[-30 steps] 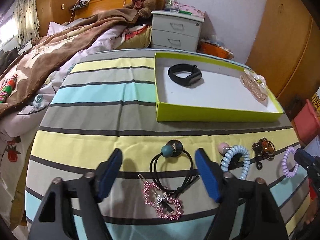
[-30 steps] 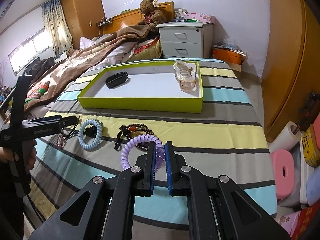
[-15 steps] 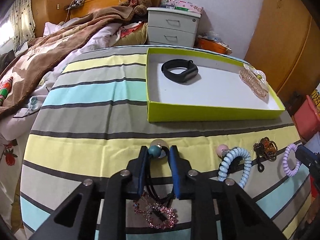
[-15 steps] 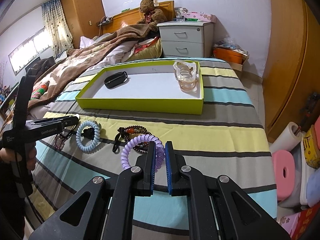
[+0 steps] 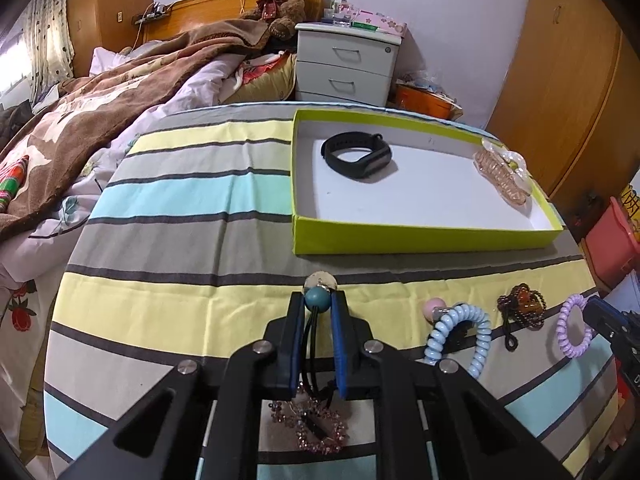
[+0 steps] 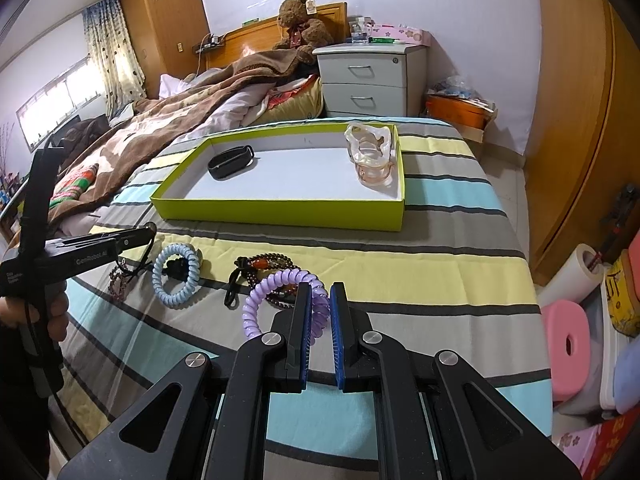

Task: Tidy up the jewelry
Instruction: 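Lift the purple coil with the right tool while the left tool grasps the teal-bead hair tie, then carry the purple coil and teal-bead hair tie over the lime-green box with both tools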

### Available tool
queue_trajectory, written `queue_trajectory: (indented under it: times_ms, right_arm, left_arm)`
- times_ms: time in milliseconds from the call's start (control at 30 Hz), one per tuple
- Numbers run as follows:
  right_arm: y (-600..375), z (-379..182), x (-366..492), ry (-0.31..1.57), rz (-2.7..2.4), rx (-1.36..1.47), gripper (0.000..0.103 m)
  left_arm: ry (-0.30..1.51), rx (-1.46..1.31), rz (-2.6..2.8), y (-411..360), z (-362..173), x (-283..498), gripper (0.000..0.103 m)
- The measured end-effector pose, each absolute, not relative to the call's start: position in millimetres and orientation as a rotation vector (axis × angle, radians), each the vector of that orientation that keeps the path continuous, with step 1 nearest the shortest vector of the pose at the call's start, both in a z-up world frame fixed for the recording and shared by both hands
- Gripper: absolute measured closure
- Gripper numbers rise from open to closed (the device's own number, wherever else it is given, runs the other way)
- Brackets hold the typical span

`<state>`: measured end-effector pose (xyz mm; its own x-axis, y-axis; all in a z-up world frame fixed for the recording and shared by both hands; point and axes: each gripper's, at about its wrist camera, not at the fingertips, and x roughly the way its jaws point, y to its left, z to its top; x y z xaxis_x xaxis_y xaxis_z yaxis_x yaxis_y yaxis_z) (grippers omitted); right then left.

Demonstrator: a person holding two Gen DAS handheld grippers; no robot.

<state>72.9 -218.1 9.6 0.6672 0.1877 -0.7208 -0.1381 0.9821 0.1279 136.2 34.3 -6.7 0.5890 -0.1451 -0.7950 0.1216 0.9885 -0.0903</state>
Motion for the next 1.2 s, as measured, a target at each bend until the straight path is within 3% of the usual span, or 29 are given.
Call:
queue_trajectory:
  times_ms: [1200]
  right_arm:
    - [-208.8, 87.5, 94.3, 0.671, 0.212, 0.025, 0.094]
  left_arm:
    - [0.772, -0.025, -0.168, 33.1, 73.5, 131.1, 0.089]
